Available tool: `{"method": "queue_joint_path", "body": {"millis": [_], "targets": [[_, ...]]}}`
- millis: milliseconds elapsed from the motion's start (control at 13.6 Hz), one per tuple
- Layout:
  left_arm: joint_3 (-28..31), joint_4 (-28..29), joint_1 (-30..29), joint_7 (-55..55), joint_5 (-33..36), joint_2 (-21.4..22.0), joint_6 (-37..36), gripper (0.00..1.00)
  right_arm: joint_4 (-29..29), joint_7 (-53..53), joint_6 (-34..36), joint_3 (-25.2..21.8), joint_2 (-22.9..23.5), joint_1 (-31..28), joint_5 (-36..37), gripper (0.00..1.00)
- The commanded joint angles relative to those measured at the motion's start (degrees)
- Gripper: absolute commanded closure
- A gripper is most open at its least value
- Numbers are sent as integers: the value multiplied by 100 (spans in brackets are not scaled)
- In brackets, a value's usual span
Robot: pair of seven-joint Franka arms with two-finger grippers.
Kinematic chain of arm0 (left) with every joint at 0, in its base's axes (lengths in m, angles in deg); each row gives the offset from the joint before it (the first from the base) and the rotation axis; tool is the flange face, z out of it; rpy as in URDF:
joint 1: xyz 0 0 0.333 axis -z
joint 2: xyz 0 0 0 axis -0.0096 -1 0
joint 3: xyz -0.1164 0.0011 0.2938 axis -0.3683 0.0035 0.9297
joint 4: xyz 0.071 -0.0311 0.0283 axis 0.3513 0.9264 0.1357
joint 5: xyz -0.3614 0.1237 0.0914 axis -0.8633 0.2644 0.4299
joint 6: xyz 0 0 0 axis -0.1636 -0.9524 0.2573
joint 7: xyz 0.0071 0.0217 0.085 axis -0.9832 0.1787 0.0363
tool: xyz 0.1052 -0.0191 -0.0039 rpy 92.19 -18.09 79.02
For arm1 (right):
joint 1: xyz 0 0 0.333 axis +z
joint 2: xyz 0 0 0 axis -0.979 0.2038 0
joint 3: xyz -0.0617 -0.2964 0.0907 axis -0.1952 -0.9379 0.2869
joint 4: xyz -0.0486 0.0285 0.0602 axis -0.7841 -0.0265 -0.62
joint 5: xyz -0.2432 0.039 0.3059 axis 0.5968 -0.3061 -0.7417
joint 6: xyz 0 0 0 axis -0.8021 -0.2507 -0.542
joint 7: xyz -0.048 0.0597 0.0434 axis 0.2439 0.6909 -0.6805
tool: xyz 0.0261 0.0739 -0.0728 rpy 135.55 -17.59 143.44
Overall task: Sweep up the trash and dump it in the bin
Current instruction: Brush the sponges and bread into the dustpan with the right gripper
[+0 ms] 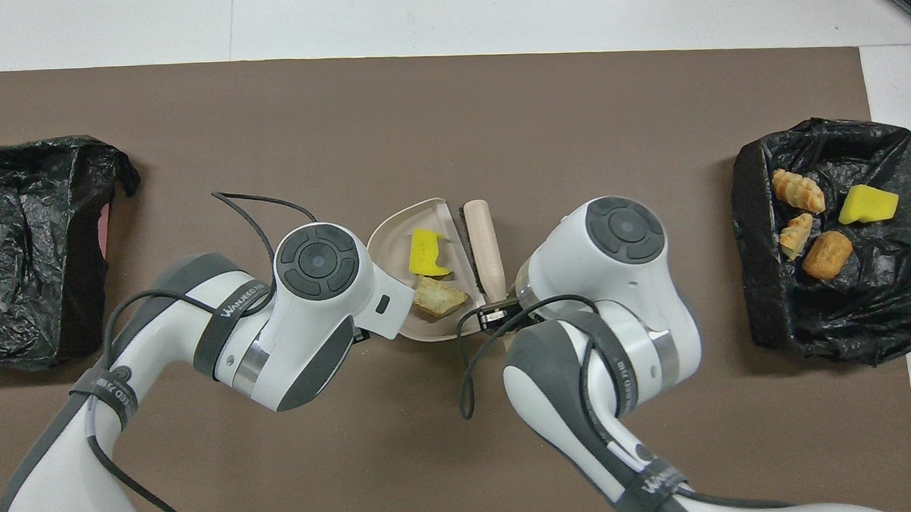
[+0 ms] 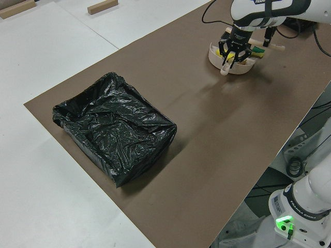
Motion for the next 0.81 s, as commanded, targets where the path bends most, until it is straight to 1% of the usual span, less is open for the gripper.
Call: {"method": "queue_joint_path", "body": {"millis": [0,147,221,369,442,516,590,664,737], "targets": [[57,201,9,-584,-112,190,14,100,248,26,513,45,-474,-401,424,100],[57,158,18,-979,-69,199,-179,100,913,203,410,45,-851,-525,530,100],[57,113,18,-1434,-60,190,-250,100,1352,203,148,45,-1097,-543,548,100],[57,157,70,-1562,-68,217,-286,100,2223,212,-519,71,-1546,-613,539,100],[57,157,71,-1536,-68,217,-330,100,2392,290,-627,89,-1574,-544,539,100],[48,174,79,-1457,-77,225,-365,100,2394,596,-689,106,-1470,-465,530,100],[48,192,79,-1283,-77,234,-339,100,2367,738,-837,106,-1303,-220,530,100],[48,192,71,-1150,-77,234,-330,100,2341,809,-1048,106,-1154,-26,478,100],[39,201,79,-1114,-86,243,-321,100,2315,792,-1215,106,-1039,37,408,100]]}}
